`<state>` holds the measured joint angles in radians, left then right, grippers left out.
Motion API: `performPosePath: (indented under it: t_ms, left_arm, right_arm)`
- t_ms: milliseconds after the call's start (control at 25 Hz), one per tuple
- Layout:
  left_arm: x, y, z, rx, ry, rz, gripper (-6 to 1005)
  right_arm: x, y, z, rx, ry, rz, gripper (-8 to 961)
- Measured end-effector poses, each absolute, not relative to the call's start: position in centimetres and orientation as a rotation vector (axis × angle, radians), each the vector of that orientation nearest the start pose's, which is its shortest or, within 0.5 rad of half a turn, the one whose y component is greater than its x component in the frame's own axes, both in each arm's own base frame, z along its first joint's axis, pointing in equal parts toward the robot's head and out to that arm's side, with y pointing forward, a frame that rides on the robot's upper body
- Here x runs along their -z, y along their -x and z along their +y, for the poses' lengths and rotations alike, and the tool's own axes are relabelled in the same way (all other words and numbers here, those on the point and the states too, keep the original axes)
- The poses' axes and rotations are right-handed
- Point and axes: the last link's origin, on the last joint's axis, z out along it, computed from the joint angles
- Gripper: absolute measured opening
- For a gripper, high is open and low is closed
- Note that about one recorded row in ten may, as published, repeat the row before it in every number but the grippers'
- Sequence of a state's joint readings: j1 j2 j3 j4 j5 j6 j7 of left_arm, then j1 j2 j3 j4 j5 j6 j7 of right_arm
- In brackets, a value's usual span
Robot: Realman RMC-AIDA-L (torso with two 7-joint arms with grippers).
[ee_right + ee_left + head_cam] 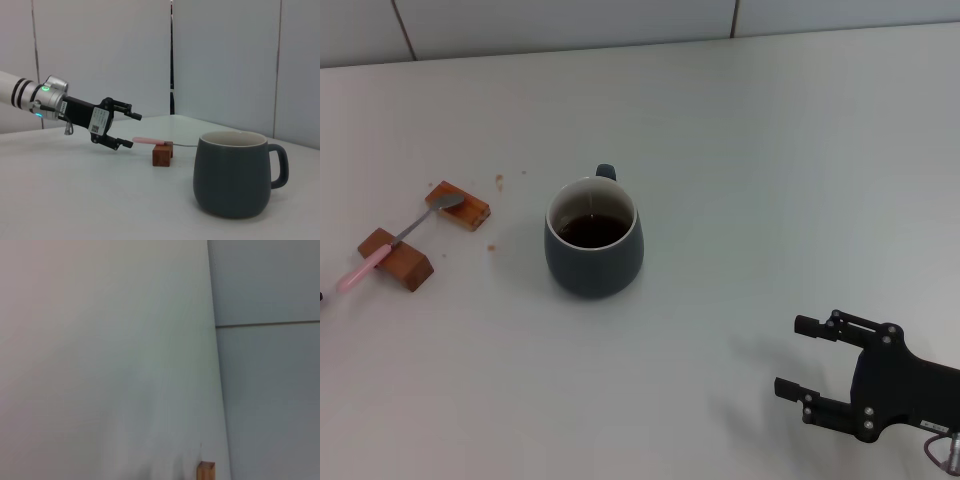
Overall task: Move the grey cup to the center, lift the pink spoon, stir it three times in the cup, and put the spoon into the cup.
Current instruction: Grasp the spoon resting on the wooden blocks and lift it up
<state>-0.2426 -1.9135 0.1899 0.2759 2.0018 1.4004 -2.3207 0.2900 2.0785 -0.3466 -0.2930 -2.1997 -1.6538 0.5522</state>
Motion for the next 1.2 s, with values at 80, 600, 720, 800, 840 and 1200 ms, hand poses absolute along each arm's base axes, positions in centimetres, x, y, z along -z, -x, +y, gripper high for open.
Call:
performPosePath:
  t_ms: [80, 600, 720, 800, 840, 1200]
  left_arm:
    - [-5.5, 41.8, 23.6, -1.506, -1.488, 2.739, 775]
    - [-4.1, 41.0, 23.7, -1.447, -1.453, 2.726, 716]
    - [-3.9, 40.8, 23.9, -1.445, -1.447, 2.719, 716]
    - [-3.7, 40.5, 24.0, -1.443, -1.441, 2.711, 716]
    - [-3.5, 40.3, 24.1, -1.441, -1.434, 2.703, 716]
    - [-3.0, 39.9, 24.6, -1.440, -1.436, 2.690, 714]
  right_arm:
    - [4.2, -33.6, 20.6, -0.759, 2.599, 0.274, 730]
    - [4.2, -33.6, 20.6, -0.757, 2.597, 0.275, 730]
    - [4.2, -33.6, 20.6, -0.756, 2.600, 0.274, 729]
    - [4.3, -33.6, 20.6, -0.758, 2.601, 0.279, 729]
    - [4.3, -33.6, 20.6, -0.759, 2.602, 0.283, 729]
    - [4.3, -33.6, 20.6, -0.762, 2.602, 0.292, 730]
